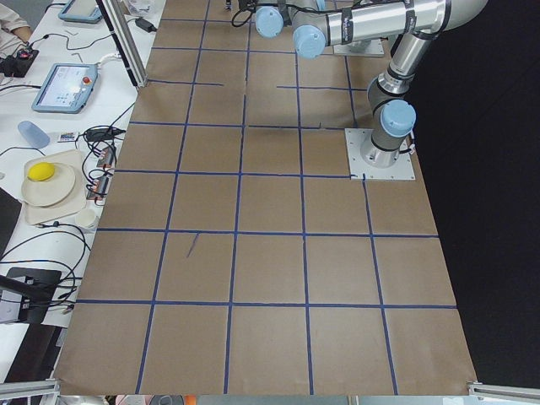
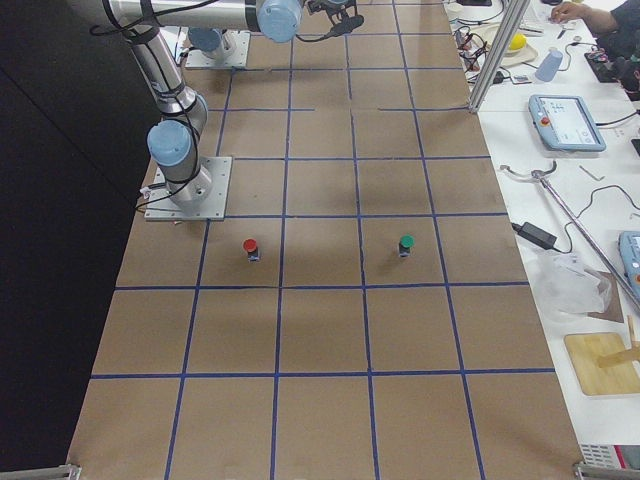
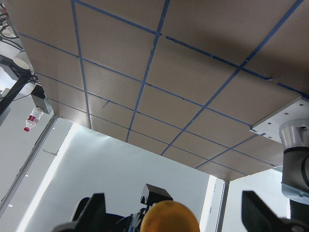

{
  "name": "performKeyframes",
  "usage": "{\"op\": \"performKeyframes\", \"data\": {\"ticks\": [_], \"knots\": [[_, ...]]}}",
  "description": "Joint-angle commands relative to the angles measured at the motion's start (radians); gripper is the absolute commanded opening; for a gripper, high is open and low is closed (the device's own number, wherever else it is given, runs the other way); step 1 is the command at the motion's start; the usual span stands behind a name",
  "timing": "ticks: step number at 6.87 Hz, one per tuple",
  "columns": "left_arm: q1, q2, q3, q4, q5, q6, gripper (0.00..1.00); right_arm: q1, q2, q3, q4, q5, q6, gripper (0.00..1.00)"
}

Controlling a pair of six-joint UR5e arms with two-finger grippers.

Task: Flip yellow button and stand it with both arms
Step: 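Close the right gripper on the yellow cap held by the left gripper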

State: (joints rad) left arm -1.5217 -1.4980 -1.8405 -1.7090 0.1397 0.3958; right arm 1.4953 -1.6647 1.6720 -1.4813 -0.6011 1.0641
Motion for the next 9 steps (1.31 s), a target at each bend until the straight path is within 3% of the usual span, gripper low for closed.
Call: {"op": "performKeyframes", "data": {"ticks": [1, 3, 4, 5, 6, 7, 9], "knots": [[0.000, 0.002, 0.000, 0.000, 0.000, 0.000, 0.10, 0.002, -0.019, -0.003, 0.000, 0.018, 0.101, 1.00], [0.000, 0.001, -0.002, 0.000, 0.001, 0.000, 0.10, 0.000, -0.020, -0.005, -0.002, 0.035, 0.105, 0.95], [0.000, 0.001, -0.002, 0.000, 0.001, 0.001, 0.10, 0.000, -0.020, -0.003, -0.001, 0.035, 0.105, 0.85], [0.000, 0.002, -0.002, 0.000, 0.001, 0.000, 0.10, 0.000, -0.020, 0.000, 0.000, 0.037, 0.105, 0.69], [0.000, 0.001, -0.002, 0.000, 0.001, 0.001, 0.10, 0.000, -0.020, 0.000, 0.001, 0.037, 0.105, 0.45], [0.000, -0.001, -0.003, -0.001, 0.003, 0.001, 0.10, -0.001, -0.018, 0.002, 0.003, 0.037, 0.105, 0.31], [0.000, 0.002, -0.002, 0.000, 0.008, 0.001, 0.16, -0.004, -0.018, 0.003, 0.004, 0.035, 0.105, 0.25]]}}
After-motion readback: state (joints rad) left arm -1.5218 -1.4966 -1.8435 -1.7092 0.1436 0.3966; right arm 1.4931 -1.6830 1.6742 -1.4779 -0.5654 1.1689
